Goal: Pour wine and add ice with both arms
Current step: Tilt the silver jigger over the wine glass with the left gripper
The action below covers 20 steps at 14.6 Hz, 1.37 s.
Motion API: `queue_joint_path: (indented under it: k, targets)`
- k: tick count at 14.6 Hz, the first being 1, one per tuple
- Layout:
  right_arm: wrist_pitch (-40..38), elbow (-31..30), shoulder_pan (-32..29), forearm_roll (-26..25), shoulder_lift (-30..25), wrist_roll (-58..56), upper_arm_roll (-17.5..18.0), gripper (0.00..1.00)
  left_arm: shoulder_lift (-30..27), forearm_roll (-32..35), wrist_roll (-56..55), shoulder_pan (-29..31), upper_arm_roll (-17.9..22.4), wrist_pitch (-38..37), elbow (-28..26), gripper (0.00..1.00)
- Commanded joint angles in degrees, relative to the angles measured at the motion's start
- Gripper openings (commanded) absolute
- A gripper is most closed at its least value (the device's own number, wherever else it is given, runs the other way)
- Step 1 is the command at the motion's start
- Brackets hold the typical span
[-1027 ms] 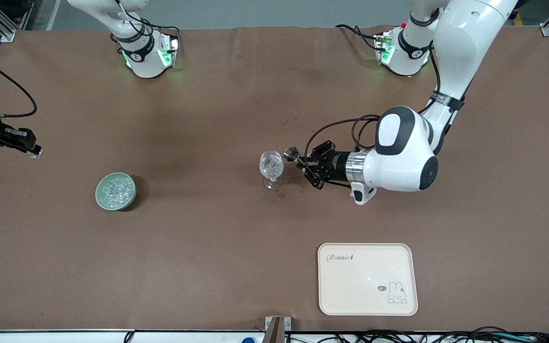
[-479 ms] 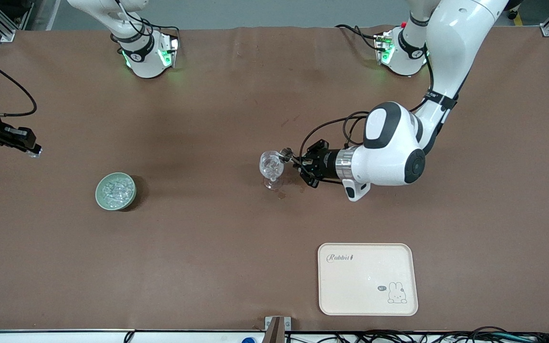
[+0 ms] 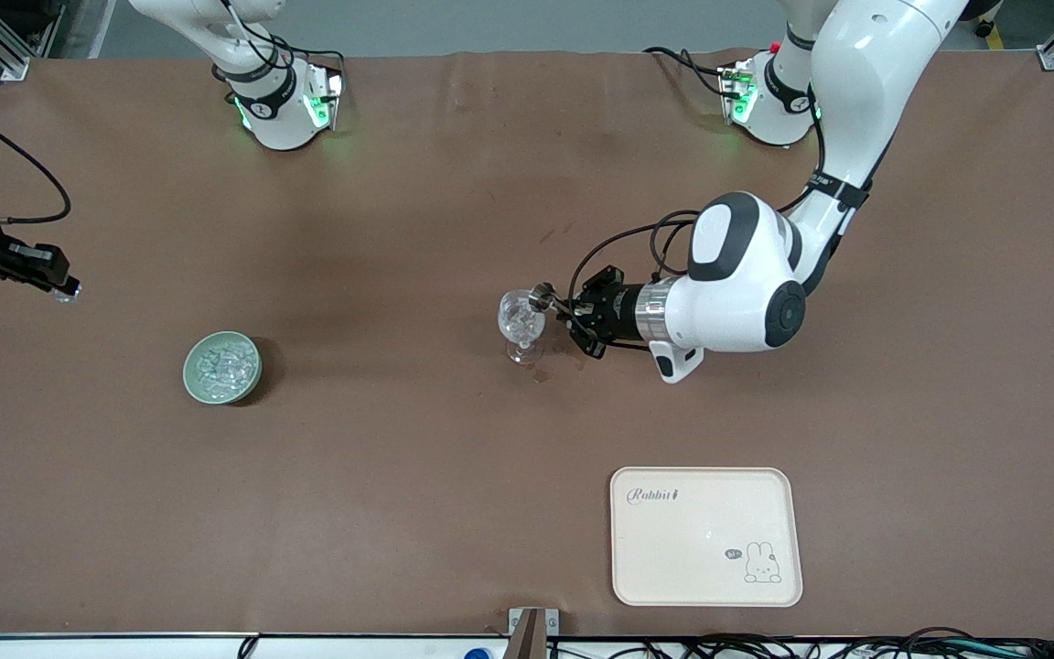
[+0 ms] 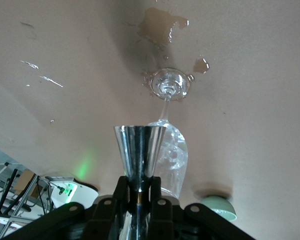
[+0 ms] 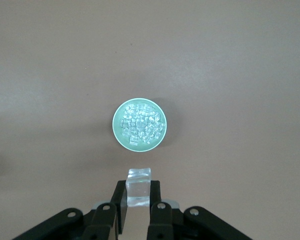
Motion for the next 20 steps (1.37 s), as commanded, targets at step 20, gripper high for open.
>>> queue_joint_path:
  k: [20]
  targets:
    - [-0.16, -1.06, -0.56, -0.65, -1.56, -0.40, 0.59, 0.07, -0.67, 14.19, -17.02, -3.80, 0.23, 1.92, 1.21, 0.00]
